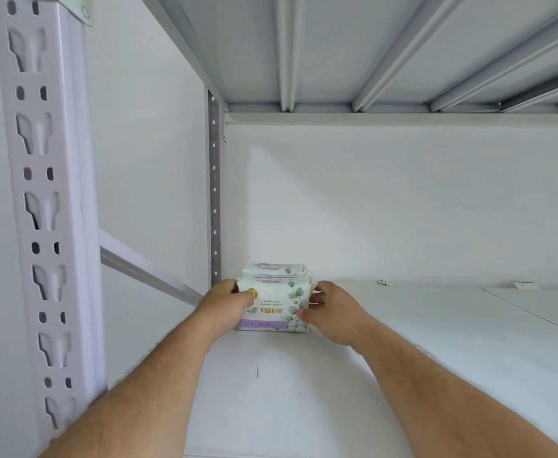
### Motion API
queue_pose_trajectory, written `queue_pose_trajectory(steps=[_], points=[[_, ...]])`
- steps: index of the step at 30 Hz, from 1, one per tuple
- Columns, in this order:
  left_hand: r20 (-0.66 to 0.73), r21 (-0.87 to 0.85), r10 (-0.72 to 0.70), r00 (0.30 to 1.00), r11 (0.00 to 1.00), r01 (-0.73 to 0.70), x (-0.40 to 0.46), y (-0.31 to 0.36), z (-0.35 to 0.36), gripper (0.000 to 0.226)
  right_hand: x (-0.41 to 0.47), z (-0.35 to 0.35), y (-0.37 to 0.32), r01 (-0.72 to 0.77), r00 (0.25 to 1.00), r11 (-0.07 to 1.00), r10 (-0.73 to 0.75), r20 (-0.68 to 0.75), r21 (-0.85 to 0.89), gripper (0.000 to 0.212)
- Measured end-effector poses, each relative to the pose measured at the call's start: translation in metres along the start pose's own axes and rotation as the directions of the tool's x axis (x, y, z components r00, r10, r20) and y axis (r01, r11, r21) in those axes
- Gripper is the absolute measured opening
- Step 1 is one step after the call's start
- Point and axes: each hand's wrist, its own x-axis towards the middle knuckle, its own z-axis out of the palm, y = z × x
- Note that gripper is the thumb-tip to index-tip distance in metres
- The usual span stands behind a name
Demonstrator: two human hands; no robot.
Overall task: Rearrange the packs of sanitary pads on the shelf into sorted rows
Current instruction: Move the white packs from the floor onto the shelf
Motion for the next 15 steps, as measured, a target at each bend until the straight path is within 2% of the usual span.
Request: queue_pose_trajectory(steps=[7,9,12,13,15], points=[[-0.007,0.008,-0.004,1.000,1.000,0.004,-0.002,0.002,0.001,0.026,0.003,0.001,0.000,-0.023,1.000,0.999,0.023,0.005,-0.036,0.038],[-0.026,-0.011,0.000,1.000,1.000,0.000,-0.002,0.002,0.002,0.024,0.001,-0.001,-0.001,-0.039,0.999,0.998,0.040,0.006,-0.047,0.048],[-0.058,0.016,0.022,0.998,1.000,-0.021,-0.005,0.007,0.003,0.026,-0.007,-0.008,-0.006,-0.081,0.996,0.993,0.084,0.027,-0.090,0.076],[-0.067,0.044,0.032,0.997,0.999,-0.029,-0.007,0.010,0.002,0.032,-0.009,-0.012,-0.008,-0.095,0.994,0.989,0.100,0.041,-0.111,0.082],[-0.106,0.123,0.052,0.993,0.992,-0.039,-0.010,0.018,0.001,0.062,-0.015,-0.020,-0.011,-0.112,0.991,0.983,0.121,0.055,-0.148,0.091]])
